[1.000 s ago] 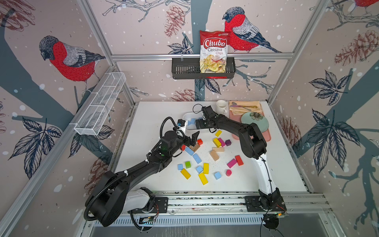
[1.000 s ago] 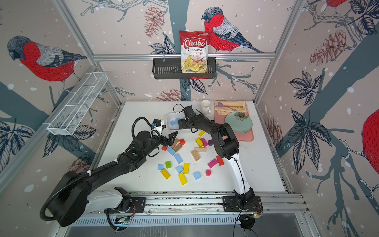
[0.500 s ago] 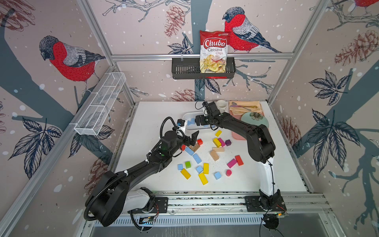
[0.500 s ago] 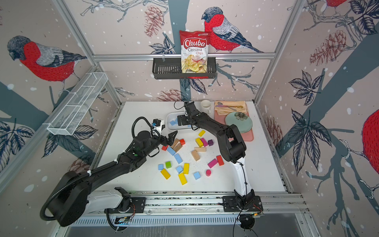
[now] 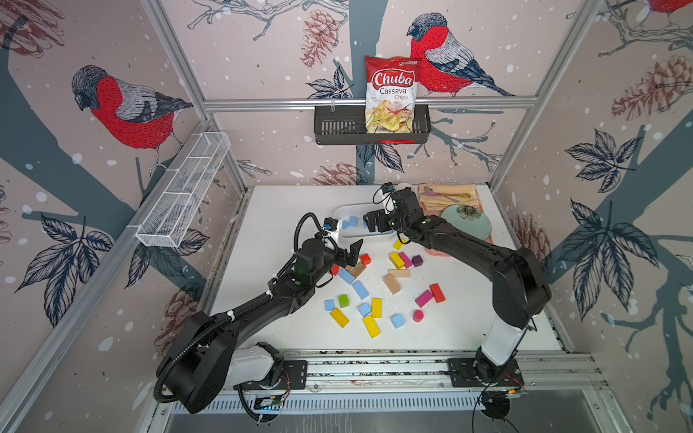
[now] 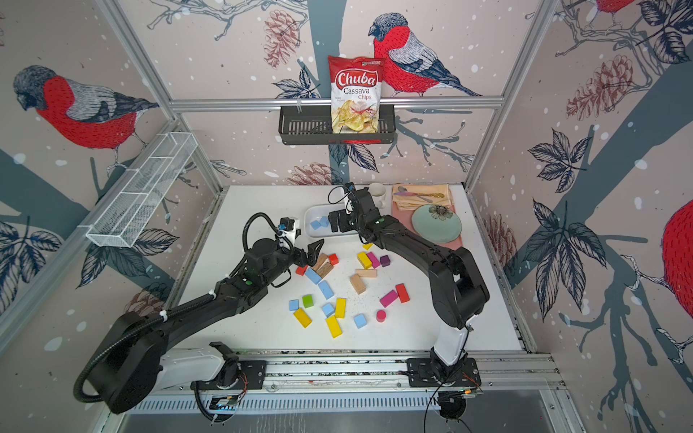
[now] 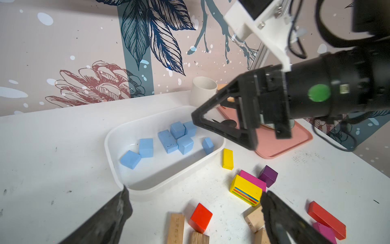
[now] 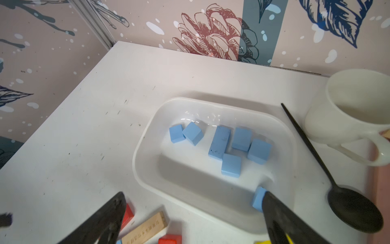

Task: Pick out the blue building blocks
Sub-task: Place the building block in the storage box, then pick up the building block from the center of the board.

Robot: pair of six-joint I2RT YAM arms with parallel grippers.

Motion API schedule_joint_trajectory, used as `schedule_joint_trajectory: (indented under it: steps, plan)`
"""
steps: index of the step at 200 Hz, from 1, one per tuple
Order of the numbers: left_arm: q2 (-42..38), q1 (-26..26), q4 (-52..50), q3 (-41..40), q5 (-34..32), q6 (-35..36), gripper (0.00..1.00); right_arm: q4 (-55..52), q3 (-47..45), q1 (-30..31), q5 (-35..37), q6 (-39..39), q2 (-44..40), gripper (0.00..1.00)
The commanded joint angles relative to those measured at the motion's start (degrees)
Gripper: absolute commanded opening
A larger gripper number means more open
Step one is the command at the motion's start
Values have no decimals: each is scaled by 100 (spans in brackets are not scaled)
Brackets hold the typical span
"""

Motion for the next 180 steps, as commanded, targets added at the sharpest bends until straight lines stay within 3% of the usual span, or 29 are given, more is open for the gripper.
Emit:
schedule_joint_trajectory:
  steps: [1,83,180]
  plan:
    - [47,5,-46,86,167,68,99,382,-419,62,40,-334,-440,99]
    - [210,-2,-688,298,-92,175,98,870,-2201,220,-197,-533,-1980,99]
    - [1615,-430,-3987,1980,-790,176,94,753,-2671,159,-134,-574,-2249,99]
